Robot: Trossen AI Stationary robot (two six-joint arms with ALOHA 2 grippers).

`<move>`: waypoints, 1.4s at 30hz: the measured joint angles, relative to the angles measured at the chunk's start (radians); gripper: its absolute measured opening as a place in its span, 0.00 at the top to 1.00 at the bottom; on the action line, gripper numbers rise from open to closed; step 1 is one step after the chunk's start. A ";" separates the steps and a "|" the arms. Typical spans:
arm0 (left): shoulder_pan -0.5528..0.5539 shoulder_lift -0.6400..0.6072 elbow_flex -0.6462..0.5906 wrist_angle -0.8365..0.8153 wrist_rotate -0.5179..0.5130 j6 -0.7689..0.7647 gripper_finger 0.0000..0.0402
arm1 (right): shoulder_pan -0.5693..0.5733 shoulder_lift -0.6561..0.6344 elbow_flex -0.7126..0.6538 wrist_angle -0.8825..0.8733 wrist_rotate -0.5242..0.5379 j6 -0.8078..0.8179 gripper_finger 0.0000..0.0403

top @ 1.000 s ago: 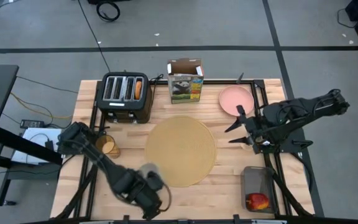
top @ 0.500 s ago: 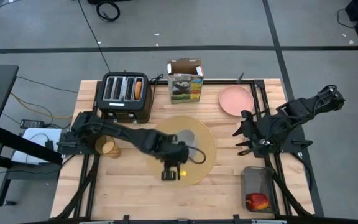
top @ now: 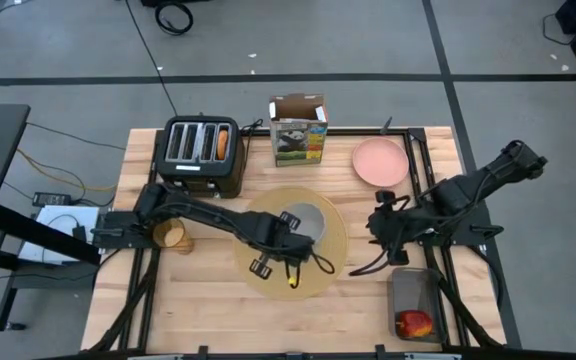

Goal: Arrange a breakfast setting
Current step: Put the gray bowl on the placemat

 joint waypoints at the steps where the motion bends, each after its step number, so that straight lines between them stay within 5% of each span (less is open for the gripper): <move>1: -0.001 0.010 -0.001 -0.001 -0.001 0.005 0.97 | 0.000 0.010 0.000 0.007 0.000 0.000 0.52; 10: -0.014 0.066 -0.003 -0.058 -0.075 -0.015 0.97 | 0.001 0.043 0.000 0.084 0.018 -0.009 0.52; 24: -0.014 0.085 -0.003 -0.073 -0.003 -0.075 0.96 | -0.015 0.041 0.000 0.108 0.074 -0.010 0.43; 42: -0.018 0.011 0.008 -0.092 0.031 -0.215 0.63 | -0.082 0.040 0.000 0.222 0.073 -0.045 0.26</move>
